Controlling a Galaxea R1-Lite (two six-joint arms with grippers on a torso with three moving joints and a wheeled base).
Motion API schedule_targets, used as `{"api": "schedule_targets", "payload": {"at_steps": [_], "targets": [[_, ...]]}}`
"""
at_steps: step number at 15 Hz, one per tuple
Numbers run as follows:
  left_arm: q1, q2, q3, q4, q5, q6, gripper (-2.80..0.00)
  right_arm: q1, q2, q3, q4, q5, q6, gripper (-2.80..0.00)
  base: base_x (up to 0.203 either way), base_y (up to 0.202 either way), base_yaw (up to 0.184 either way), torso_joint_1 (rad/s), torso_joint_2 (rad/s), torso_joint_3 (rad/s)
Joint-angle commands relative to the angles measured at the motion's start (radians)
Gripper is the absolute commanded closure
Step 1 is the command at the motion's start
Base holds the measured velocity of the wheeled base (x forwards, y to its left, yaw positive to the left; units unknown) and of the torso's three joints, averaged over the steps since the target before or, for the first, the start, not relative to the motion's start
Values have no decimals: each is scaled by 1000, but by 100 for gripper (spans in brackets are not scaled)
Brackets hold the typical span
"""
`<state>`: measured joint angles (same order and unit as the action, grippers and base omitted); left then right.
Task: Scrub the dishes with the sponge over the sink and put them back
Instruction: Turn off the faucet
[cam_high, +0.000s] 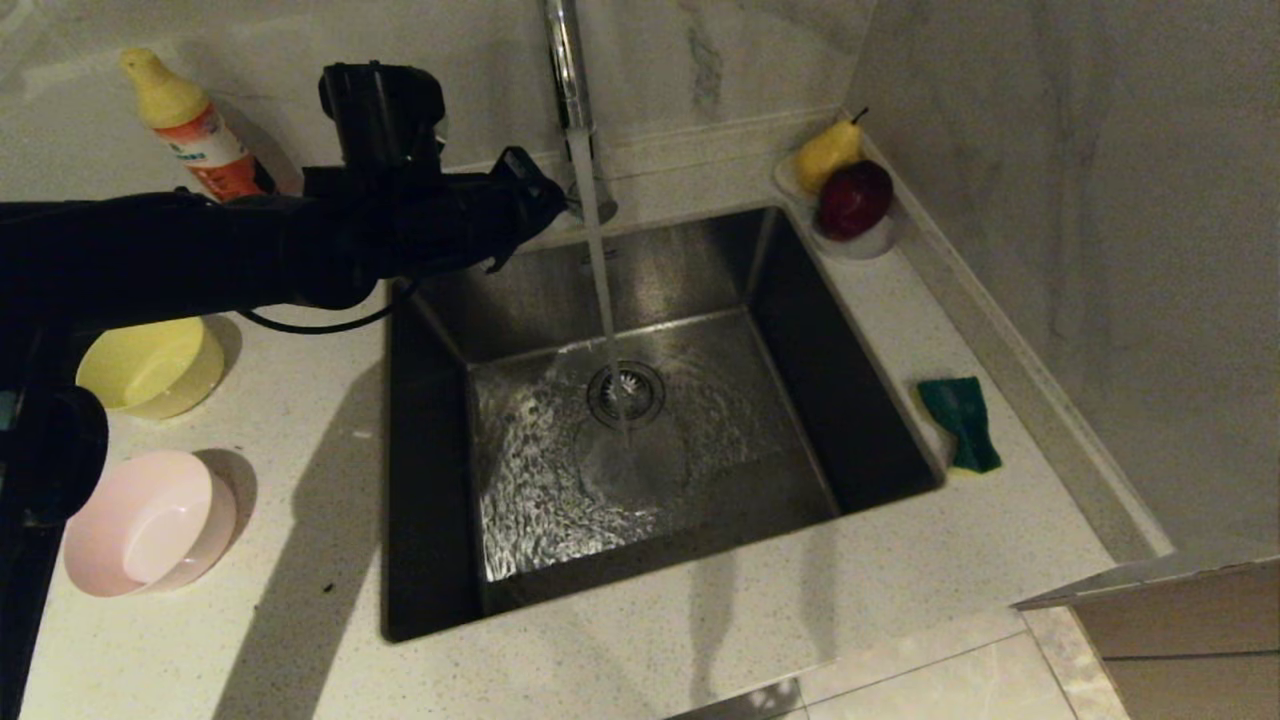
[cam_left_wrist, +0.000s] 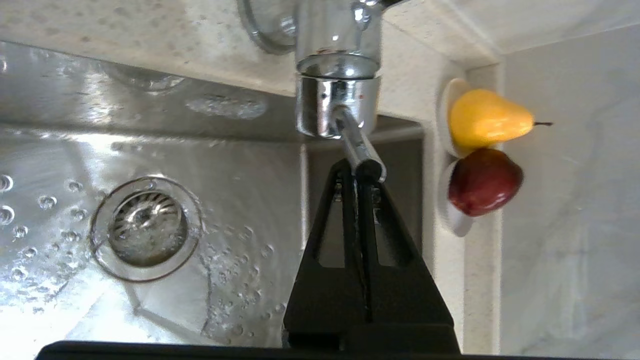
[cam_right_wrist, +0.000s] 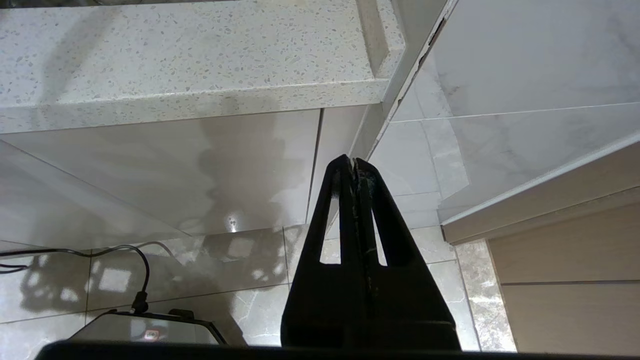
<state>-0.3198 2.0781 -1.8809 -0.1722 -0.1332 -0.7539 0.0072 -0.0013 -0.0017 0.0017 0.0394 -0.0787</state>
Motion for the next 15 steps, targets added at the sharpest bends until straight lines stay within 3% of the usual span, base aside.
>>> {"api": "schedule_targets", "payload": {"at_steps": [1, 15], "targets": [[1, -3, 0, -23, 0, -7, 0, 0, -2, 0, 0, 1, 0, 0, 0, 0, 0, 0, 0, 0], [48, 20, -1, -113, 8, 10, 0, 0, -2, 0, 0, 1, 0, 0, 0, 0, 0, 0, 0, 0]]}}
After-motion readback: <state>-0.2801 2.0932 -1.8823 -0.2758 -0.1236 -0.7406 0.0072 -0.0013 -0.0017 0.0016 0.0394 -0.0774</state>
